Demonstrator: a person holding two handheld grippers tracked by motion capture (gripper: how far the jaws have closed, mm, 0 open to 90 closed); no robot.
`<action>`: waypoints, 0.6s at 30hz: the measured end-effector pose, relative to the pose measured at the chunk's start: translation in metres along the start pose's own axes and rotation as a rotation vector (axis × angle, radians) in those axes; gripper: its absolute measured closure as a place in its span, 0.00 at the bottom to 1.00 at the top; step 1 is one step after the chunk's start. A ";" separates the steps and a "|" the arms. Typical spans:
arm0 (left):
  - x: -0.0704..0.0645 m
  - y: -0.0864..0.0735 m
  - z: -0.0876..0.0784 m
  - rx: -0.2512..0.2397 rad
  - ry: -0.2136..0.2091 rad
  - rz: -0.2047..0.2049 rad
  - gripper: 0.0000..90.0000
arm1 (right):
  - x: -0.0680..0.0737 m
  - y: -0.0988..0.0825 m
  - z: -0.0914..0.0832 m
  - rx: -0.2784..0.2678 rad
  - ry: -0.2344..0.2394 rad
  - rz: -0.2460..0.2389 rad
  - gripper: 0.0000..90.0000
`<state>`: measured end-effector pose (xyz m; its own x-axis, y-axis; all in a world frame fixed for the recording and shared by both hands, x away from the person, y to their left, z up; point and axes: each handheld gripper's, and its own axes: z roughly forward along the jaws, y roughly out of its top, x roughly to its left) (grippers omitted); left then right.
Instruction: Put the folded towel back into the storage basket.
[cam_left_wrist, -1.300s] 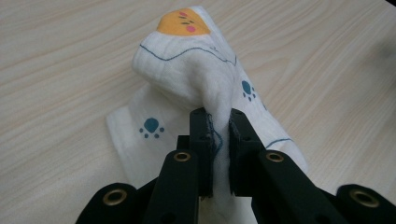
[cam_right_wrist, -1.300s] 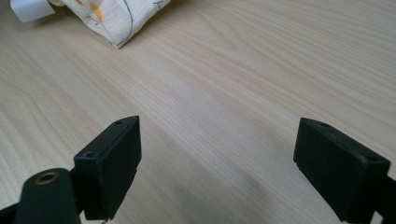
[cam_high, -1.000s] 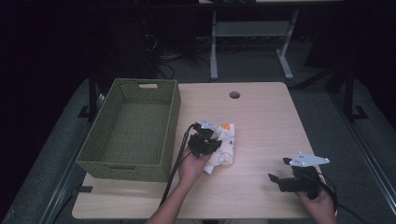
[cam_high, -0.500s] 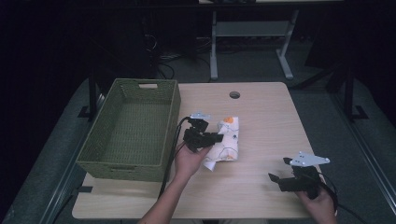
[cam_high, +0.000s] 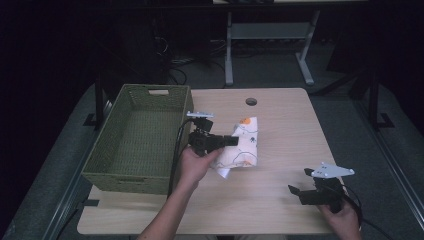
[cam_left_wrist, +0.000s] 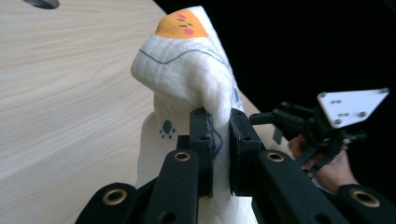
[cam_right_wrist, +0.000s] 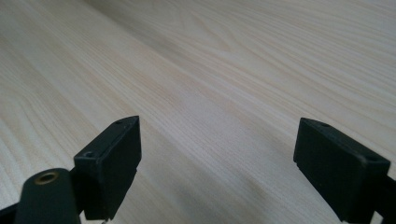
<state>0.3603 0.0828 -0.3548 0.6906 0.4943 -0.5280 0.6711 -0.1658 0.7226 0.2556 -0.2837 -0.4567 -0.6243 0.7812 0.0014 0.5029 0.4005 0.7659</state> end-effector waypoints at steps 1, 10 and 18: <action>0.000 0.001 -0.001 -0.003 -0.011 -0.002 0.92 | 0.000 0.000 0.000 0.000 0.001 0.000 0.16; -0.002 0.008 -0.012 -0.023 -0.084 -0.016 0.92 | 0.000 0.000 0.000 -0.001 -0.002 -0.004 0.16; -0.005 0.014 -0.019 0.002 -0.118 -0.006 0.92 | 0.001 0.000 0.000 -0.001 0.000 -0.003 0.16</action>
<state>0.3616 0.0939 -0.3336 0.7133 0.3912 -0.5815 0.6759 -0.1645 0.7184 0.2556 -0.2830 -0.4568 -0.6255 0.7802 -0.0009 0.5006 0.4023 0.7665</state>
